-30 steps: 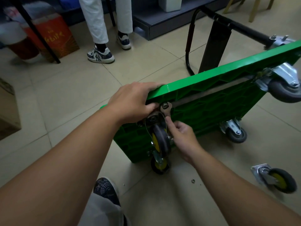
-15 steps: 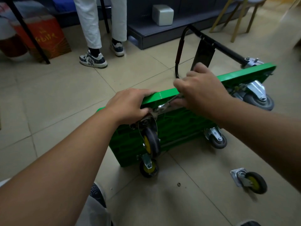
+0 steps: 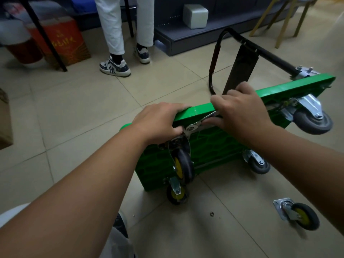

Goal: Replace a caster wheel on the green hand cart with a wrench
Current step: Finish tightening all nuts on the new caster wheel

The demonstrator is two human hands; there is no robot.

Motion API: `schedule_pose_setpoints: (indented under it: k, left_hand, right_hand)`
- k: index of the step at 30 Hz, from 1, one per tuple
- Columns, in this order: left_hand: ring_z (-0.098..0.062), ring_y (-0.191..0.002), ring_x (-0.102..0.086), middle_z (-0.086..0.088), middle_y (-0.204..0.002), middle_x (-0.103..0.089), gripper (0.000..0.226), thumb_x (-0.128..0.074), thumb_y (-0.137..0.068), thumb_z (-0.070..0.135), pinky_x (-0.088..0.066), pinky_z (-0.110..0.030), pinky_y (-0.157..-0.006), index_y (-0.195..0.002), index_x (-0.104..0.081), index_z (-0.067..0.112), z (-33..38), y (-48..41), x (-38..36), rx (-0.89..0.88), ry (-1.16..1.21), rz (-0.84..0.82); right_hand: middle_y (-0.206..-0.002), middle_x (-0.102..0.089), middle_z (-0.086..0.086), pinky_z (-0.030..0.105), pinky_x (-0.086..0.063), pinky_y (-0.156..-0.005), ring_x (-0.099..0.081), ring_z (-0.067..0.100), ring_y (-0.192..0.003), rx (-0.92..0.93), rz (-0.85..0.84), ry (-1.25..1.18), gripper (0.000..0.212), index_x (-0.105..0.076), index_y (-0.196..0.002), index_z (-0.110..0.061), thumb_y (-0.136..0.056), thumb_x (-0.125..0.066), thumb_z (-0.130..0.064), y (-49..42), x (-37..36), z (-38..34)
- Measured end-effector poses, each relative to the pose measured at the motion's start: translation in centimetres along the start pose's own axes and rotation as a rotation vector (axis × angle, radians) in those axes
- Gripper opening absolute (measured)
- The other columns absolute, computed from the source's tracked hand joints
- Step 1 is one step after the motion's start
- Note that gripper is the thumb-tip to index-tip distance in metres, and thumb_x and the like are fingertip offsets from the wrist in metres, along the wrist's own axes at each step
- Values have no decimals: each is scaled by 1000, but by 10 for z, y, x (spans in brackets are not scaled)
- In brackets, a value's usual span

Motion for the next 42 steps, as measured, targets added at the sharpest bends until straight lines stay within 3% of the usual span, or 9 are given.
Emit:
schedule_pose_setpoints:
  k: [5,8,14,17,21,25,29,35,42]
  left_hand:
    - [-13,-90,-54,12,-121,-68,67,-66,-86,39,-47,-34,-77,-147,-43,50,1,1,2,6,32,-21]
    - [-17,-93,-58,10,-119,-68,65,-66,-86,40,-49,-36,-78,-147,-44,49,2,2,1,9,30,-19]
    - [-16,-91,-57,9,-121,-69,65,-67,-87,38,-49,-35,-76,-148,-45,46,0,1,1,8,11,-13]
    - [-18,-100,-60,9,-125,-68,67,-68,-87,36,-45,-33,-76,-149,-44,45,0,1,-1,3,-11,-7]
    - [-19,-105,-61,10,-126,-68,68,-68,-87,36,-40,-31,-75,-150,-43,46,-1,0,-2,4,-14,-3]
    - [-17,-96,-58,10,-126,-68,68,-67,-87,36,-42,-32,-75,-150,-43,47,-2,0,-2,5,9,-10]
    - [-11,-86,-47,9,-123,-67,67,-67,-88,35,-36,-30,-73,-150,-43,46,-1,0,0,8,16,-14]
    - [-19,-101,-60,8,-127,-67,67,-68,-88,35,-40,-31,-75,-149,-43,48,0,2,0,14,20,-15]
    - [-16,-89,-49,6,-120,-68,66,-68,-87,35,-36,-31,-73,-147,-44,50,2,2,2,29,17,-10]
  right_hand:
    - [-75,-62,2,42,-44,-86,-56,24,-71,-397,25,-339,58,-52,-87,-17,-75,-54,-74,29,-23,-5]
    - [-72,-53,-9,40,-52,-73,-54,21,-77,-649,-48,-682,62,-52,-85,-18,-65,-59,-76,46,-45,-15]
    - [-76,-67,11,32,-50,-58,-60,20,-65,-1043,-101,-1382,51,-60,-86,-5,-73,-80,-50,65,-91,-68]
    - [-66,-67,9,25,-47,-56,-59,16,-60,-1192,-95,-1649,52,-60,-89,5,-81,-76,-45,69,-99,-105]
    - [-54,-62,-4,25,-48,-59,-59,13,-58,-1209,-122,-1708,45,-57,-75,-10,-80,-73,-52,68,-106,-114]
    - [-58,-45,1,30,-44,-63,-44,14,-54,-1121,-242,-1544,50,-47,-71,-14,-79,-73,-56,94,-116,-102]
    - [-59,-48,-5,35,-39,-66,-53,24,-66,-760,-422,-799,57,-41,-70,-19,-73,-71,-68,121,-107,-64]
    - [-72,-61,0,41,-42,-96,-54,19,-68,-207,-168,-313,54,-50,-93,-20,-86,-44,-72,42,-13,-9]
    - [-78,-69,8,39,-36,-90,-64,26,-74,137,-79,126,52,-52,-93,-15,-88,-56,-67,-21,35,9]
Point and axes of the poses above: each hand's wrist, its own y-axis away from the middle knuckle, its own x-axis out of the back of the hand, z = x × y, the point moved 3 cm from there along -y, towards the middle knuckle
